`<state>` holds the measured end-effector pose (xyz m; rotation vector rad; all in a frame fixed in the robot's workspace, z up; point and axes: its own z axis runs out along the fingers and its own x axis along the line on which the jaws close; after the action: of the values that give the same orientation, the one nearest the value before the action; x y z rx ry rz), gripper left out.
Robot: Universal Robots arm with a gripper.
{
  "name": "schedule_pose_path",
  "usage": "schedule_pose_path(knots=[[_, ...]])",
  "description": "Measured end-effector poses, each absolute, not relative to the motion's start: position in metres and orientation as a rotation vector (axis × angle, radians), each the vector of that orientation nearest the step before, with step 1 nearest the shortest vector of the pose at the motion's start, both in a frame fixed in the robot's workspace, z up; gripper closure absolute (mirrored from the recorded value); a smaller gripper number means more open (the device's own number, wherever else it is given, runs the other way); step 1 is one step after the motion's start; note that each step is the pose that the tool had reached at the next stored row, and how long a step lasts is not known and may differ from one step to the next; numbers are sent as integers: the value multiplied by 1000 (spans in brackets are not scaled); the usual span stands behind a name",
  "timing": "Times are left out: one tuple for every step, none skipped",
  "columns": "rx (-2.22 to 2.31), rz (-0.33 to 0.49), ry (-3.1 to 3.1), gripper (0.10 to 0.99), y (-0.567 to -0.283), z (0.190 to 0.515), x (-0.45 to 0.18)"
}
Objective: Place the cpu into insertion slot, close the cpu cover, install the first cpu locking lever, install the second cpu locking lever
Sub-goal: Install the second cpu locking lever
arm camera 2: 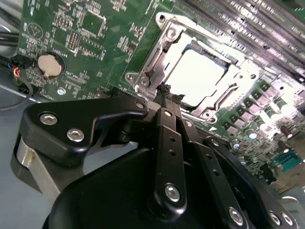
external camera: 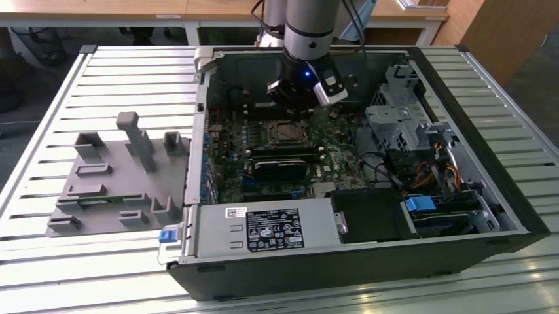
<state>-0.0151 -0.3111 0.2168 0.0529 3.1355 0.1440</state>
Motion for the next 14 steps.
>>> schedule_pose_path(knots=[[53,144,3135,980,-312,217,-15],[53,144,3136,980,-314,217,-15],[53,144,3135,980,-316,217,-15],[53,144,3135,980,-317,217,-15],[53,144,3136,980,-318,217,-15],[53,144,3136,980,-319,217,-15],[53,144,3136,980,-319,217,-15],[53,144,3136,980,-319,218,-15],[53,144,3136,980,-319,219,-15],[53,144,3136,980,-319,222,-15],[53,144,3135,980,-319,225,-15],[53,144,3135,980,-319,228,-15],[53,144,3136,980,-319,231,-15],[53,144,3136,980,-319,231,-15]])
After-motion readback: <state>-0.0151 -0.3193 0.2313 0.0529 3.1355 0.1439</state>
